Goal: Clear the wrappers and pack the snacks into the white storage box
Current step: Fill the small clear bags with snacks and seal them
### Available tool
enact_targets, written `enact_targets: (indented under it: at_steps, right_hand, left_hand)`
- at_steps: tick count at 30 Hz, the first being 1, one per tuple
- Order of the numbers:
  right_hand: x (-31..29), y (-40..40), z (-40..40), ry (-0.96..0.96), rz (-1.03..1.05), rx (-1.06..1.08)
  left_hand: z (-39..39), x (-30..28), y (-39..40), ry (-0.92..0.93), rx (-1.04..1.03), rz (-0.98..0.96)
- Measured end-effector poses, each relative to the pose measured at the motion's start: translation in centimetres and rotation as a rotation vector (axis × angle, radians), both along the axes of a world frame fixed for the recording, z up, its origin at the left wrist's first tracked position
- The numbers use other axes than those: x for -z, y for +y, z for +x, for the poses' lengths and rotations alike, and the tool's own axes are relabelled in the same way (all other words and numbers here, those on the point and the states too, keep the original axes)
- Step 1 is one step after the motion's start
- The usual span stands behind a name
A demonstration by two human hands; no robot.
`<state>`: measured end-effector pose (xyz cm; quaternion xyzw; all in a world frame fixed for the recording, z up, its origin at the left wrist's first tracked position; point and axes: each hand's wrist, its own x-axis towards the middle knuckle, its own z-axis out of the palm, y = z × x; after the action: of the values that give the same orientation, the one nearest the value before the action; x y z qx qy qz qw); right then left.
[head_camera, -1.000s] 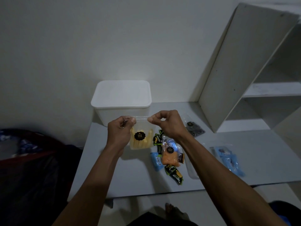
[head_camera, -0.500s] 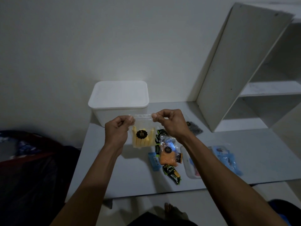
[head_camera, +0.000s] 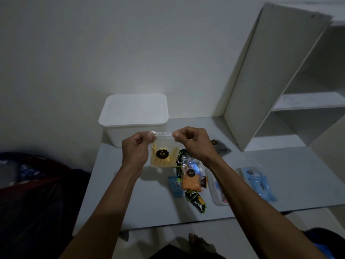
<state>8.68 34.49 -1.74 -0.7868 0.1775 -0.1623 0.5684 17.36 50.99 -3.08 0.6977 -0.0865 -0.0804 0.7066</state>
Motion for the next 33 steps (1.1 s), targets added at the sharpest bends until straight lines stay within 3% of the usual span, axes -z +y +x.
enact_targets:
  at_steps: [9, 14, 17, 33]
  right_hand:
    - [-2.2, 0.0, 0.6, 0.186, -0.078, -0.161]
    - [-0.7, 1.0, 0.7, 0.122, -0.041, 0.003]
    - [0.3, 1.7, 0.9, 0.106, -0.030, 0.037]
    - [1.7, 2.3, 0.3, 0.107, -0.052, 0.038]
  left_hand:
    - [-0.5, -0.3, -0.8, -0.093, 0.098, 0.120]
    - [-1.4, -0.7, -1.7, -0.010, -0.119, 0.172]
    - [-2.4, -1.0, -2.1, 0.048, -0.073, 0.239]
    - [-2.0, -2.2, -2.4, 0.195, -0.116, 0.170]
